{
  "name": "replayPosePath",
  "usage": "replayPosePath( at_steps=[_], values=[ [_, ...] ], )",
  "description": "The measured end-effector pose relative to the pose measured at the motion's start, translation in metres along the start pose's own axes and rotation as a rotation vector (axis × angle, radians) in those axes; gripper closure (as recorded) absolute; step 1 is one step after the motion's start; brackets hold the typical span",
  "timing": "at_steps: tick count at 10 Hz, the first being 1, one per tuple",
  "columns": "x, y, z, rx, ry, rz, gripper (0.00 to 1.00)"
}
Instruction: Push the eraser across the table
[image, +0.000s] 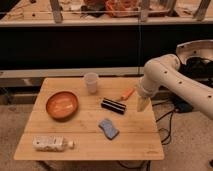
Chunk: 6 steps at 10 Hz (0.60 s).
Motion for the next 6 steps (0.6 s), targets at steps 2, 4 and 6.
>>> replayPosePath(
  at_steps=[2,4,6],
  values=[
    [0.000,-0.001,0.004,-0.005,-0.007,0.007,0.43],
    [-0.001,-0.003,0.011,-0.014,-0.017,0.015,0.64],
    [0.003,-0.004,0.026,-0.024,-0.028,0.022,0.84]
  ],
)
